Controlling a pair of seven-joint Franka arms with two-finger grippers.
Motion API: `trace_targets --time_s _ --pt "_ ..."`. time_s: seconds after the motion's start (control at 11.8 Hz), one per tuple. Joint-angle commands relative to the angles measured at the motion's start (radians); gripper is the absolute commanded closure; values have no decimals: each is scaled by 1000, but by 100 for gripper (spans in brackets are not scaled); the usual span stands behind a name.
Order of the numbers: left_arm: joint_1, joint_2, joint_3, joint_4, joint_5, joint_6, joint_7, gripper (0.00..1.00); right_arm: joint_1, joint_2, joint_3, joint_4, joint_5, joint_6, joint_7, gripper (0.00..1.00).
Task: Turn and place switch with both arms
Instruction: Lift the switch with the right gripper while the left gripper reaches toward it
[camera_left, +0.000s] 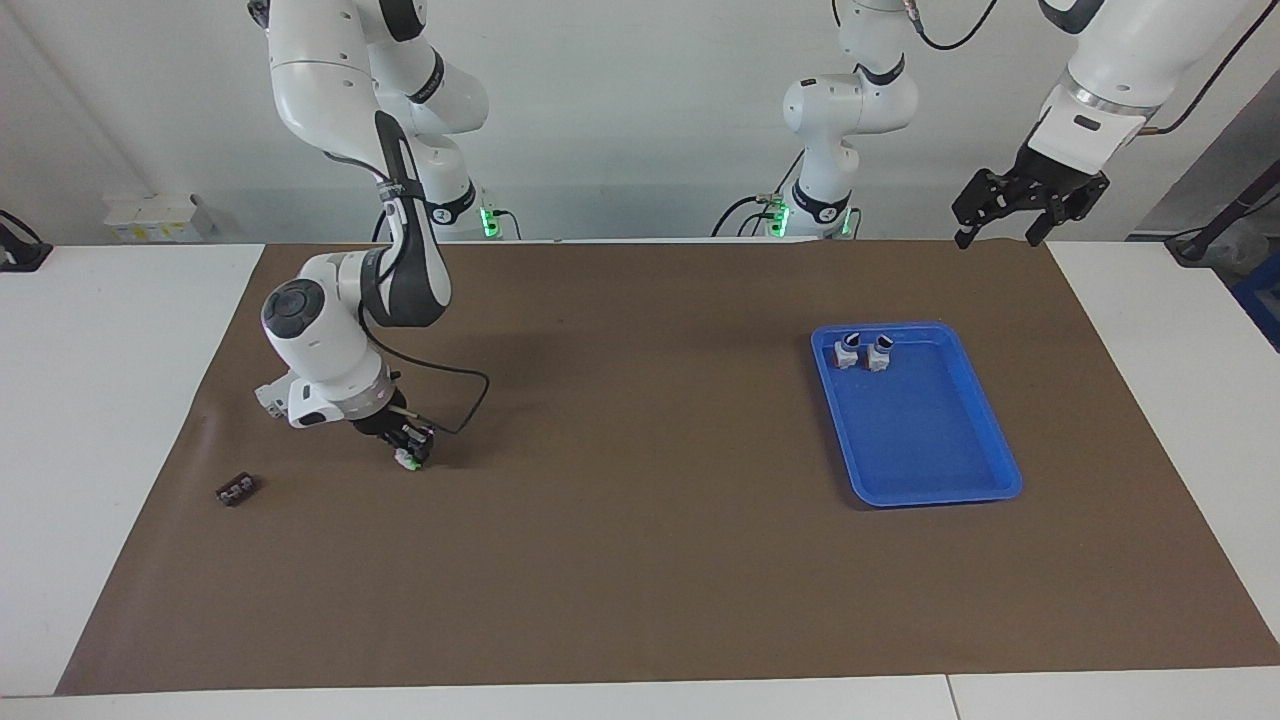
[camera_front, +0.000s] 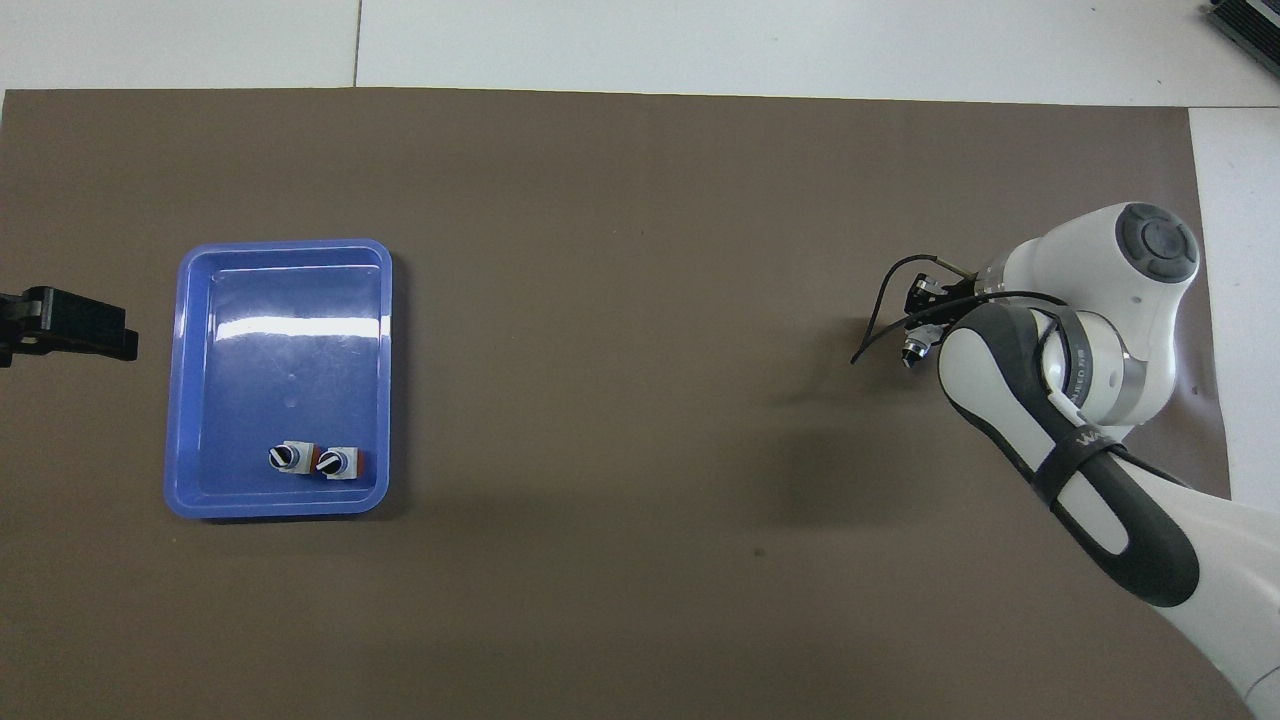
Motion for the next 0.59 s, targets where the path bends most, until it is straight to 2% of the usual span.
trace_targets --time_s 0.0,0.17,0.34,0.51 --pt "-31 -29 0 -37 -7 36 -19 1 13 -62 50 78 119 -137 384 100" --pt "-78 -43 -3 -63 -7 50 -6 2 39 -120 96 95 165 -217 613 100" --pt "-85 -45 -8 -76 -14 116 -1 9 63 -166 143 144 299 -276 900 100" --pt "-88 -45 -8 -79 -144 136 75 15 114 -205 163 214 311 -295 1117 100"
